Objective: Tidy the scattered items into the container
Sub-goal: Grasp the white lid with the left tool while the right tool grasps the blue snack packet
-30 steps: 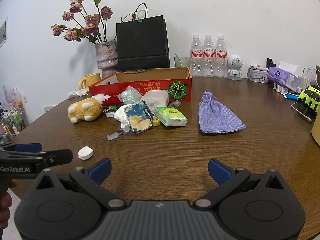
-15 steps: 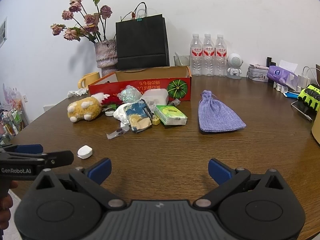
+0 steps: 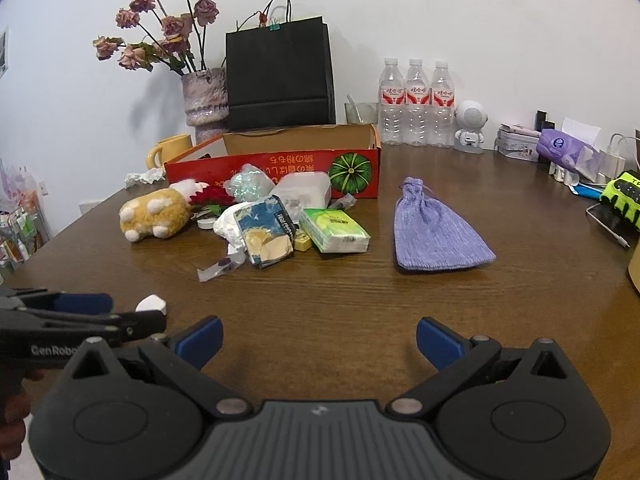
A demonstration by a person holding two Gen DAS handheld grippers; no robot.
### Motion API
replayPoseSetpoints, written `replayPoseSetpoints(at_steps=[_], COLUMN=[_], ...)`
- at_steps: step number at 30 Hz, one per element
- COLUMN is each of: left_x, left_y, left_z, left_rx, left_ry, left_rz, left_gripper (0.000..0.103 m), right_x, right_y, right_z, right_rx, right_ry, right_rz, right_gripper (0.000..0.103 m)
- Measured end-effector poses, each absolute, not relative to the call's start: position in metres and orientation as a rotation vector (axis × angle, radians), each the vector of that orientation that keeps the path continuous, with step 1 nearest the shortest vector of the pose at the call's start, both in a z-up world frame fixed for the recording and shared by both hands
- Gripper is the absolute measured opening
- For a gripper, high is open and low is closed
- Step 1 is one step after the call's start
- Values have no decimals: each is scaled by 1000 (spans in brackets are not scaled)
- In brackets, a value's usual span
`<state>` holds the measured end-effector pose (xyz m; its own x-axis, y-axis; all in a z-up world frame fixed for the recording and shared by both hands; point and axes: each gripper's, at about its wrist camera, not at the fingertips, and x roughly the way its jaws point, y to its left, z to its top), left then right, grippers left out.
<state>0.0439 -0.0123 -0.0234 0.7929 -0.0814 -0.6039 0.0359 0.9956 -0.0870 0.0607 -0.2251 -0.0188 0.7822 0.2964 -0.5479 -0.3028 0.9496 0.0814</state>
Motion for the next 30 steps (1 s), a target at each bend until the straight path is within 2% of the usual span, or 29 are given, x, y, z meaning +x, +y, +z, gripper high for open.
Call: replayPoseSetpoints(at_steps=[9,24,26,29,30], left_x=[58,102,109,116,118], left_y=[-9,30,35,39,40], left_z=[-29,-12,-11,-12,-13], left_rx=[-61,-154,-167,-171,-174], left_ry=[665,660,665,665,665], left_rz=[-66,-89,-94,-94,-95], left_gripper=[28,28,28,28,28], right_x=[92,180,190,196,196], right_y=[-209,-147,-140,-135,-134], right_z=[-18,-12,-18,-23,-23], right_rx=[-50,-139,-152,-173,-185], right_ry=[600,625,637,642,629], right_rz=[357,451,453,453,443], right_gripper=[103,102,99,86,78])
